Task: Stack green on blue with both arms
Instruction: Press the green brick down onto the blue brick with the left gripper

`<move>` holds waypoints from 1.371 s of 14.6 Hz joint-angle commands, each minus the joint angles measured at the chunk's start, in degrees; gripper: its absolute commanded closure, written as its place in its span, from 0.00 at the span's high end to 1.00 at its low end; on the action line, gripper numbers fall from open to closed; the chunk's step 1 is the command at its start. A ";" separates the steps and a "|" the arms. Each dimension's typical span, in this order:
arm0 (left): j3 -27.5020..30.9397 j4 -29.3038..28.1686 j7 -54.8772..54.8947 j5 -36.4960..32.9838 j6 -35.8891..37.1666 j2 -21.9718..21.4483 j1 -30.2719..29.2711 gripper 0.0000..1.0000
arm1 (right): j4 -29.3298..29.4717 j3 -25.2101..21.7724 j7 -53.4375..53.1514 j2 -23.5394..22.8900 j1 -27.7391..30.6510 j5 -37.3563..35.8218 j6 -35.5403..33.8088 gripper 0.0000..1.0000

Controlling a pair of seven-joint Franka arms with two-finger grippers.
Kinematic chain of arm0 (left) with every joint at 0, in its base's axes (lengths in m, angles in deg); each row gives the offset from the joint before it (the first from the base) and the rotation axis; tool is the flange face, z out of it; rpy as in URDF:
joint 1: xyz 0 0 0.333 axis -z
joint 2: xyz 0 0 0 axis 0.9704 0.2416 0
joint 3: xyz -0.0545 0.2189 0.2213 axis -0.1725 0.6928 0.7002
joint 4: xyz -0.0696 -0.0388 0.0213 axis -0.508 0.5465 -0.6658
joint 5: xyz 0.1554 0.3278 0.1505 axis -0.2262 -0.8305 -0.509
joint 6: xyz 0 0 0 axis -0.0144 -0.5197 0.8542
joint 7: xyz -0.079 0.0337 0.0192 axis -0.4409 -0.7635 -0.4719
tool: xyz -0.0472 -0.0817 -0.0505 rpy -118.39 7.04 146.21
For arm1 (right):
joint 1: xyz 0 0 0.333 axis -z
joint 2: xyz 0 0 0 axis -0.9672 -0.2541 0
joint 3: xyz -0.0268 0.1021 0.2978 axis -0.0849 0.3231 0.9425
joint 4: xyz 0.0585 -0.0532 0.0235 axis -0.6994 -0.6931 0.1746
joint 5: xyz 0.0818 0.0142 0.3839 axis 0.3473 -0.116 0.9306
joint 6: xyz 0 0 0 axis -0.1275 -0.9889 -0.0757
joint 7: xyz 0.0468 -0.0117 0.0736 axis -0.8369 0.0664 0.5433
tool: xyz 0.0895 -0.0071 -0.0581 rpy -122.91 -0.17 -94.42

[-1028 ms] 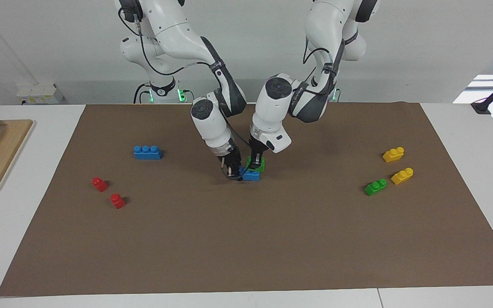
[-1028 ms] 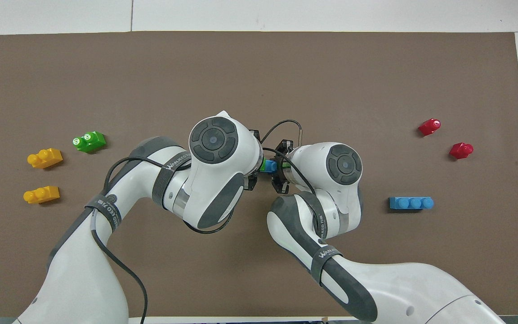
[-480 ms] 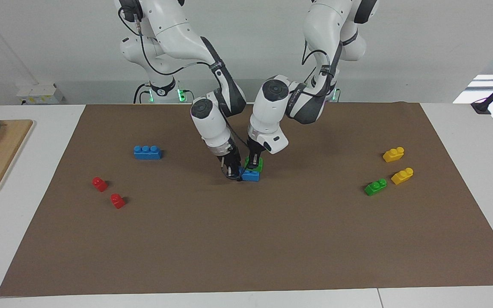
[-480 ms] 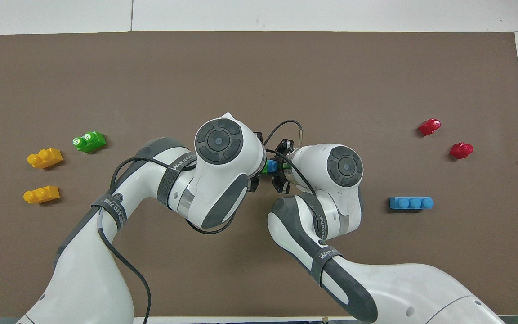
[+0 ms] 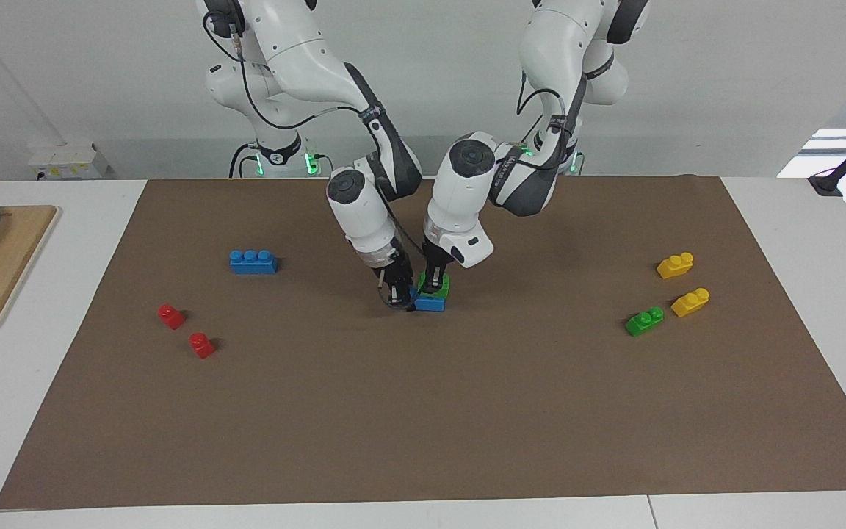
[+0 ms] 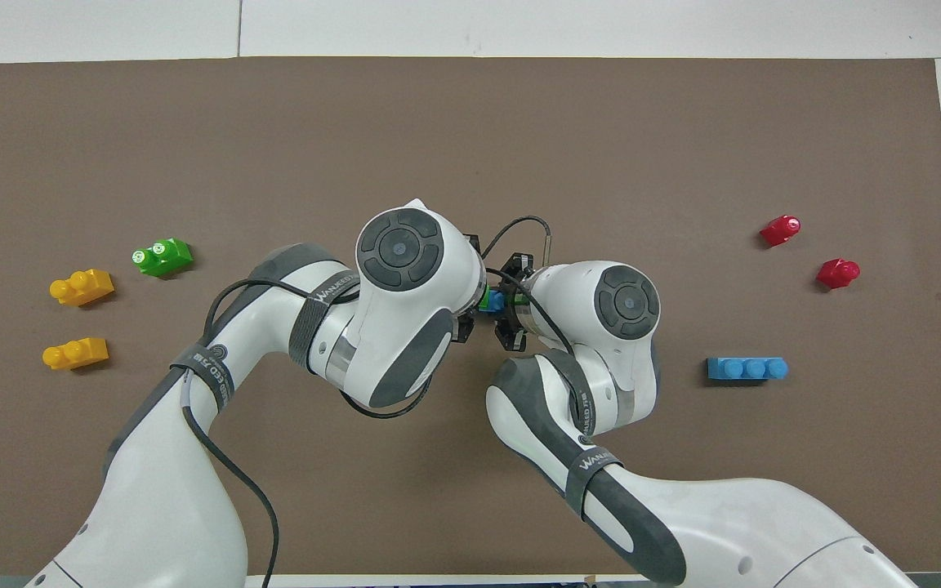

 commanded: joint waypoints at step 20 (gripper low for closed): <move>0.85 5.94 2.36 -0.66 4.42 3.53 1.47 1.00 | -2.75 -0.07 3.81 0.12 1.28 -0.14 2.08 0.00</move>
